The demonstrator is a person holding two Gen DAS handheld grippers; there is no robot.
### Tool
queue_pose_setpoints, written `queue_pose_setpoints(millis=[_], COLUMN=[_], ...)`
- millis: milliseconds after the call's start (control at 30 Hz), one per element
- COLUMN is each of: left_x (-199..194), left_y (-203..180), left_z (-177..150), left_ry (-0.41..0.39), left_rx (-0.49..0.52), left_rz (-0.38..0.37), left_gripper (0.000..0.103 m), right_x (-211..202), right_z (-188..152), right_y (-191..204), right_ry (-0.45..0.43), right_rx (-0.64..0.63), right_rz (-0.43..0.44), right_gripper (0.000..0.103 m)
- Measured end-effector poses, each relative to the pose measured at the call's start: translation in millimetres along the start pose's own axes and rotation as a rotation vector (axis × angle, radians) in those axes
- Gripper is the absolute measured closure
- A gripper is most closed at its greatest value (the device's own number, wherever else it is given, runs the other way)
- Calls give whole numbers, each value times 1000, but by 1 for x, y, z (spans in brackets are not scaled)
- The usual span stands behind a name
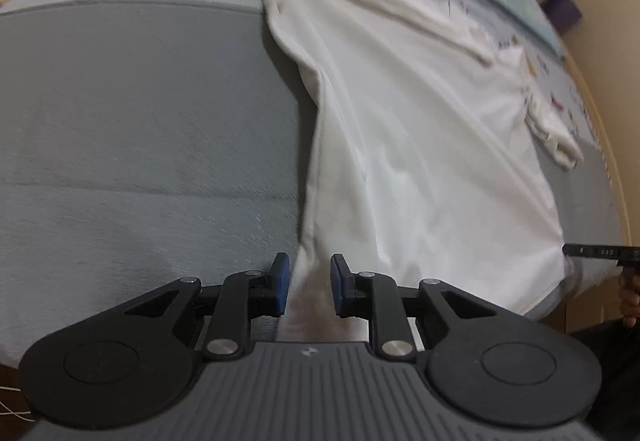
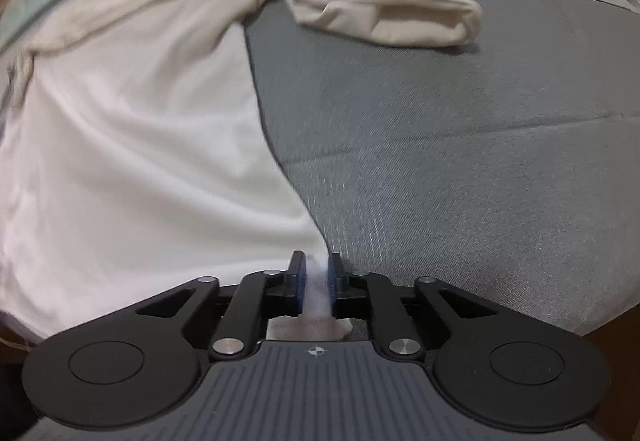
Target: Fold small clothes
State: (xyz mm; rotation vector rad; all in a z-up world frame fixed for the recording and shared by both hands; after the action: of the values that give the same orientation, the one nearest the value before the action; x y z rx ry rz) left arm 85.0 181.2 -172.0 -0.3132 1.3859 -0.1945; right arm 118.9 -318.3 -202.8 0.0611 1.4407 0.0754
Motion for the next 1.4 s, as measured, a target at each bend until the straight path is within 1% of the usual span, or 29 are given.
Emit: queue_pose_setpoints(millis=[67, 100, 167, 300, 333, 367, 400, 467, 533, 567, 600, 667, 700, 733, 767, 800, 833, 867, 933, 1000, 1033, 1067, 1100, 1200, 1267, 1300, 1333, 1367, 1400], left_x=[9, 11, 14, 25, 28, 30, 31, 30, 21, 13, 6, -8, -13, -14, -13, -13, -15, -21, -34, -40, -38, -34, -26, -5, 4, 8, 14, 17, 16], left_y=[-6, -10, -14, -21, -23, -25, -22, -19, -11, -3, 4, 22, 34, 45, 54, 61, 64, 62, 51, 39, 33, 26, 18, 1, -7, -6, -3, 1, 0], left_z=[4, 6, 13, 18, 18, 16, 14, 12, 8, 6, 4, -3, -8, -15, -23, -28, -29, -26, -15, -8, -7, -6, -8, -17, -22, -26, -31, -36, -38], left_ry=[20, 17, 6, 25, 34, 43, 56, 65, 56, 44, 33, 28, 37, 58, 91, 111, 109, 79, 6, -21, -12, 6, 37, 128, 159, 178, 200, 228, 228], left_rx=[30, 42, 44, 51, 65, 76, 83, 81, 83, 76, 54, 4, 3, 14, 8, -3, -8, -8, -37, -78, -82, -74, -50, 31, 92, 136, 165, 199, 226], left_rz=[14, 14, 13, 51, 69, 88, 113, 123, 129, 138, 135, 134, 179, 251, 293, 304, 298, 275, 178, 79, 57, 50, 53, 77, 103, 148, 191, 223, 229], left_gripper=[80, 80, 74, 75, 79, 93, 99, 102, 103, 103, 103, 103, 103, 103, 103, 103, 103, 103, 102, 94, 87, 79, 76, 74, 75, 76, 88, 95, 96], right_x=[3, 5, 6, 9, 9, 9, 10, 11, 10, 8, 5, -8, -14, -17, -17, -14, -11, -10, -12, -14, -14, -13, -12, -10, -7, -5, -5, -4, -4], right_z=[-2, -2, -2, -2, -2, -2, -1, -1, -1, 0, 3, 8, 11, 12, 12, 10, 8, 7, 8, 8, 7, 6, 5, 1, -1, -2, -3, -4, -5], right_y=[2, 2, 2, 1, 2, 2, 3, 5, 5, 5, 6, 6, 3, -1, -6, -11, -12, -9, -2, 0, 0, -1, -1, -1, 1, 3, 4, 5, 7], right_ry=[13, 19, 24, 32, 32, 33, 33, 33, 31, 24, 9, -40, -63, -66, -54, -32, -12, 0, -3, 4, 10, 15, 22, 39, 51, 59, 64, 69, 69], right_rx=[-20, -25, -30, -34, -40, -48, -55, -71, -82, -80, -69, -31, -9, 7, 20, 24, 18, 3, -32, -41, -43, -47, -50, -56, -69, -78, -90, -104, -116], right_rz=[-12, -15, -18, -20, -23, -27, -30, -34, -32, -25, -10, 56, 83, 89, 75, 52, 41, 38, 33, 22, 12, 2, -7, -17, -19, -19, -20, -20, -18], right_gripper=[88, 88, 88, 88, 88, 88, 88, 88, 89, 100, 100, 103, 103, 103, 103, 103, 103, 103, 101, 96, 90, 87, 87, 87, 87, 87, 87, 87, 90])
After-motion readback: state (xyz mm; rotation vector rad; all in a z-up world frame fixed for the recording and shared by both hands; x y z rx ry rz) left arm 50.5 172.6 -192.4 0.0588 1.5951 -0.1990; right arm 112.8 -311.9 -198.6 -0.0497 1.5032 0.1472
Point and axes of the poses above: each gripper's, at about its wrist camera, not at the fingertips, and x roughly the way its jaws point, y to its left, z to its top, the point moved 10 cm from there along x, roughly the way its jaws point, and after that the axes turned 7 degrees about y, right-handed, at the moved point
